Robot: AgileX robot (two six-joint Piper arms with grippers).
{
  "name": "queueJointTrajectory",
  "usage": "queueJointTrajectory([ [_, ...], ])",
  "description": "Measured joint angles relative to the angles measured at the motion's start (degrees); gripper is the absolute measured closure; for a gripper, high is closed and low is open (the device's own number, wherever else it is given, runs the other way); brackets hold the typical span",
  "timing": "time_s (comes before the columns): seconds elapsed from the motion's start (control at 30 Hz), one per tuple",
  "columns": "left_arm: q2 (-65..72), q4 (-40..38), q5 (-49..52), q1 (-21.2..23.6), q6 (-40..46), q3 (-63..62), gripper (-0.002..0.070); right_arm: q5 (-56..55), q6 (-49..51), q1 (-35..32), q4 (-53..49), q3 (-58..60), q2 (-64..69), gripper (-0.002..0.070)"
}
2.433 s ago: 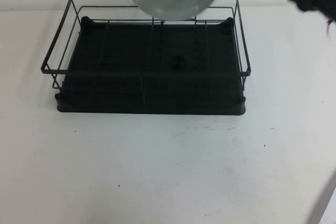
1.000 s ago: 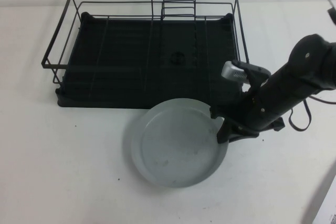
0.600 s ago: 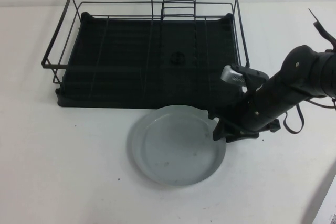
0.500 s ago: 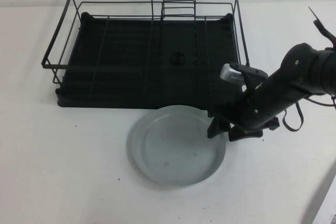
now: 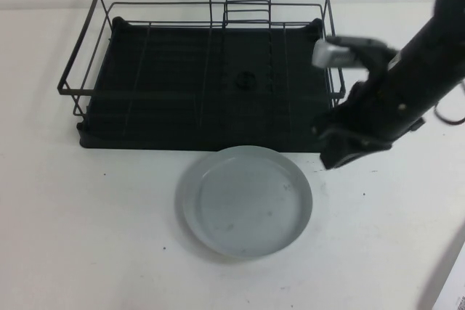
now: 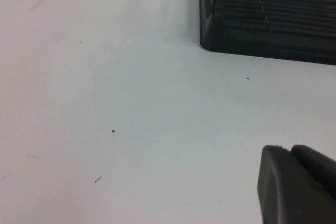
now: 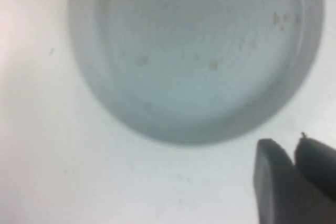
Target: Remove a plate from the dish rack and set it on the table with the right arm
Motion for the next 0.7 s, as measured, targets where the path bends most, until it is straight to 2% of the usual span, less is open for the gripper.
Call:
queueJointTrajectory([
  [0.07,0.0,0.0,0.0,0.0,0.0,0.0,0.0679,1.4,-0.2,0.0,-0.9,0.0,-4.8,0.0666],
  [0.17,0.0,0.0,0.0,0.0,0.0,0.0,0.0679,2.2,-0.2,0.0,-1.3,0.7,-12.2,0.0685],
  [0.47,0.0,0.0,0.0,0.0,0.0,0.0,0.0679,3.3,-0.4,0.0,-4.5,13.4,-34.5,0.0694],
  [0.7,0.0,0.0,0.0,0.0,0.0,0.0,0.0679,3.3,-0.8,0.0,-8.3,23.7,-44.5,0.0694],
])
